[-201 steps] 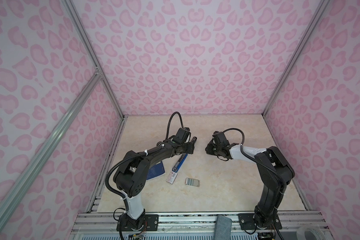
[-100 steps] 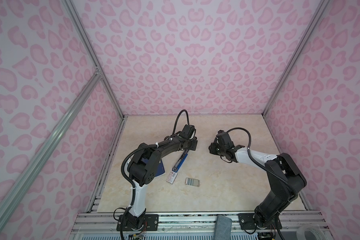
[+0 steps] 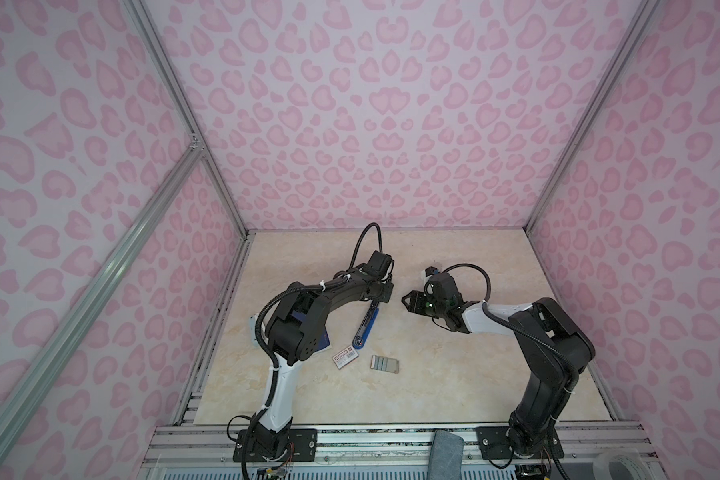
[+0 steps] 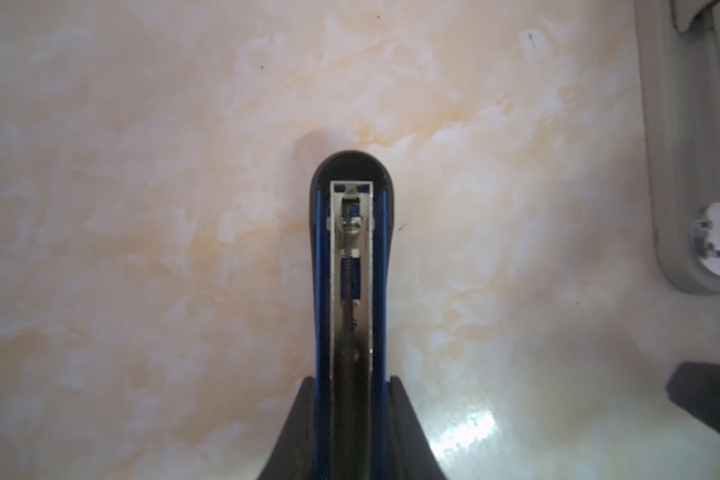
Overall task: Load the staples into the stapler
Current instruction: 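Lower the left gripper onto the blue stapler's far end while the right approaches it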
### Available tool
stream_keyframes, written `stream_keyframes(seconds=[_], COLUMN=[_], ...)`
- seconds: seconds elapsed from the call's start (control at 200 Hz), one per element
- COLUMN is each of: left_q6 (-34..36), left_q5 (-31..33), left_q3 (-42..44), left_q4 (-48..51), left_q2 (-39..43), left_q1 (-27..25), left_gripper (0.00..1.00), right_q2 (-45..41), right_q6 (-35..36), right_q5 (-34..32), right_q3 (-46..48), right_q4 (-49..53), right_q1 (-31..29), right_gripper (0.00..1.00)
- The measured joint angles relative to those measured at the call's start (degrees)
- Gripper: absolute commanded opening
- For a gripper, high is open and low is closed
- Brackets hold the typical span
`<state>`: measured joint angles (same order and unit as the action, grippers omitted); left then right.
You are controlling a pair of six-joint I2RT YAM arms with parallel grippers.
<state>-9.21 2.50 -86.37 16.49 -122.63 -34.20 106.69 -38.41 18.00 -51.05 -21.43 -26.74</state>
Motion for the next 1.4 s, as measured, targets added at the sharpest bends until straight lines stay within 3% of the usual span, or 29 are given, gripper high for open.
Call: stream_keyframes(seconds=[0.33, 0.855, 1.02, 1.4], left_q6=[0.66, 1.25, 1.66, 1.84], left_q5=[-1.44, -4.02, -4.85, -5.27], left_q3=[4.59, 8.9, 8.9, 8.87], left_q4=[-1.6, -7.23, -7.34, -7.45], left_q2=[3.39, 6.23, 6.27, 6.08], left_q1=[-0.46, -2.16, -3.06, -4.07], left_gripper=[0.16, 0.16, 0.17, 0.34], right_q2=[8.24, 16.11, 17.03, 19.17], right_q6=[-3.52, -13.53, -15.89, -21.51], right_q5=[4.39, 11.02, 12.72, 14.62], right_q3=[-5.75, -7.78, -7.69, -4.09], right_q4=[-8.9, -22.43, -25.97, -35.78], right_q1=[1.88, 3.5, 3.65, 5.51], right_gripper=[0.63, 0.63, 0.55, 0.35])
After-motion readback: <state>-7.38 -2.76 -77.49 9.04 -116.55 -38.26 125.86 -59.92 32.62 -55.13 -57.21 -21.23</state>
